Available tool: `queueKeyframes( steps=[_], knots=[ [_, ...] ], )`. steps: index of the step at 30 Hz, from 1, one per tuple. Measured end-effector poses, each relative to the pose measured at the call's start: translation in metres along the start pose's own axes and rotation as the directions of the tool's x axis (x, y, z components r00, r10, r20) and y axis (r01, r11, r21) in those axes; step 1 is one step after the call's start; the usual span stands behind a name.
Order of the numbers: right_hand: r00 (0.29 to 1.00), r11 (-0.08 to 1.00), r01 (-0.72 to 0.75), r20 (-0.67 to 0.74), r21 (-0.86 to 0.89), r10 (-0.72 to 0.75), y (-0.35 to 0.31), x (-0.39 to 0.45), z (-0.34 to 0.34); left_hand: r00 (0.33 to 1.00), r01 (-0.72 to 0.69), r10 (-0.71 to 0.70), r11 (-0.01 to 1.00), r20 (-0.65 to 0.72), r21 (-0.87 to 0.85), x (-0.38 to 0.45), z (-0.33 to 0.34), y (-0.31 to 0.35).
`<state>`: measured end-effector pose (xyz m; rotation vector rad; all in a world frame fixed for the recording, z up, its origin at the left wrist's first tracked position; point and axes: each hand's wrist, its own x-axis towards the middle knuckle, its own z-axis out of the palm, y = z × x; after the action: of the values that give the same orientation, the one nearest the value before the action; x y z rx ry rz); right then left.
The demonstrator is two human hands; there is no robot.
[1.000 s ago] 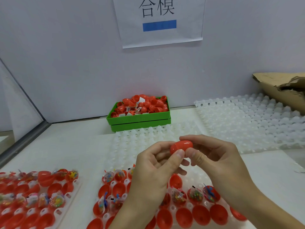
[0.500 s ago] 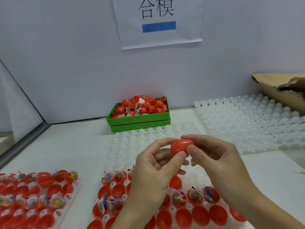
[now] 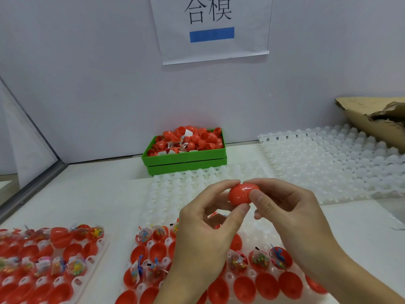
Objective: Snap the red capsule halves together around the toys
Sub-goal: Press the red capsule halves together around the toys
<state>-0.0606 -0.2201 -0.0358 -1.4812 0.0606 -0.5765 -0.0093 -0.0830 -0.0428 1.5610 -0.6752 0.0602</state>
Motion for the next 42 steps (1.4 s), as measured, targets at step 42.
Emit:
queueKeyframes(
  steps=[42],
  knots=[
    [0.976, 0.98, -0.192, 0.091, -0.057, 0.197, -0.012, 0.036, 0.022, 0.997, 0.064, -0.072, 0.973, 0.028, 0.223, 0.042, -0.025, 0.019]
  ],
)
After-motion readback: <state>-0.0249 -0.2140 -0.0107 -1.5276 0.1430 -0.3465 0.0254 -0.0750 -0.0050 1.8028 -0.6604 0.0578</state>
